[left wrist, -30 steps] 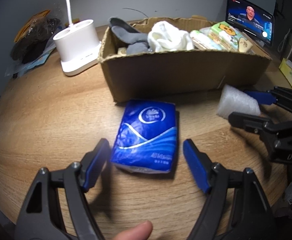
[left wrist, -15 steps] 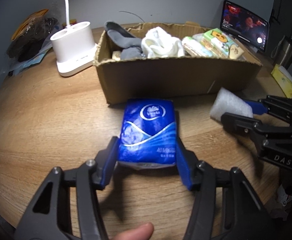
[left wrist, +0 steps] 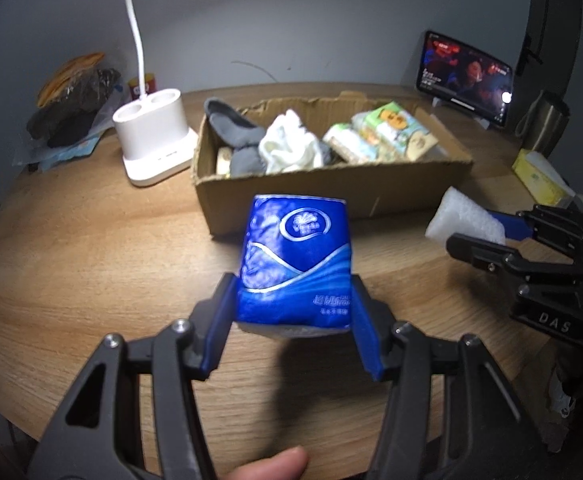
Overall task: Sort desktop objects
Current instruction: 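Lift and carry the blue tissue pack and foam block over the box with both grippers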
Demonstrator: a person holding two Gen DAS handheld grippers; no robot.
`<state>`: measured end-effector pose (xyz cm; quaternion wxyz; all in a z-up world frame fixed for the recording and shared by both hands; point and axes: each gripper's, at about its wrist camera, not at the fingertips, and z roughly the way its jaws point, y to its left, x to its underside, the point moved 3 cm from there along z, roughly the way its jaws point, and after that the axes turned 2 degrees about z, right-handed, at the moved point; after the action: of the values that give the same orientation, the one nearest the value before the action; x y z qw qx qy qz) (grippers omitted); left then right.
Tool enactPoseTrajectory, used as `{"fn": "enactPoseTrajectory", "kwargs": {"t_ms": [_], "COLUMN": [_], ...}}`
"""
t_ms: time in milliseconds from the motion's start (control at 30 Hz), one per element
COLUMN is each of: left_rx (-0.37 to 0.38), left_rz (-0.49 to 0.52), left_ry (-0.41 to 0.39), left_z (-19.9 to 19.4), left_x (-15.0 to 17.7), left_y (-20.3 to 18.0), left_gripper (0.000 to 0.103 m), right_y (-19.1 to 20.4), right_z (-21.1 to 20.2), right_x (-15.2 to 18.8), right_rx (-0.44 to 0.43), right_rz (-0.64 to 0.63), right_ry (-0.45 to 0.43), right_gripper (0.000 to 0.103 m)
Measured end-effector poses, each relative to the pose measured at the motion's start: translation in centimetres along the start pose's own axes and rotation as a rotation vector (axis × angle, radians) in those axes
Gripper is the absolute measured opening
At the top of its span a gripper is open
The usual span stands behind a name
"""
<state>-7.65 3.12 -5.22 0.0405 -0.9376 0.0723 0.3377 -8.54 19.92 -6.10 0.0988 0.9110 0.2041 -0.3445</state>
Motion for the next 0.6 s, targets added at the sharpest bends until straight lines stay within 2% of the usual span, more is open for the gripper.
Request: {"fn": "enactPoseTrajectory", "kwargs": {"t_ms": [367,600], "left_rx": [0.032,0.035], "left_rz": [0.012,-0.007], "left_ry": [-0.085,-0.102], "left_z": [-2.5,-2.6], "left_x": [-3.1,-4.8], "left_y": [-2.0,-2.1], "left_gripper": [0.056,0.056], "right_y": [-1.0,-1.6], "right_z": [-3.2,-3.8], "right_x": [-1.5,-2.2], "right_rx": [0.036,0.035], "right_rz": [0.024,0.029], "right_ry": [-0.077,-0.103], "right_gripper": [0.103,0.103]}}
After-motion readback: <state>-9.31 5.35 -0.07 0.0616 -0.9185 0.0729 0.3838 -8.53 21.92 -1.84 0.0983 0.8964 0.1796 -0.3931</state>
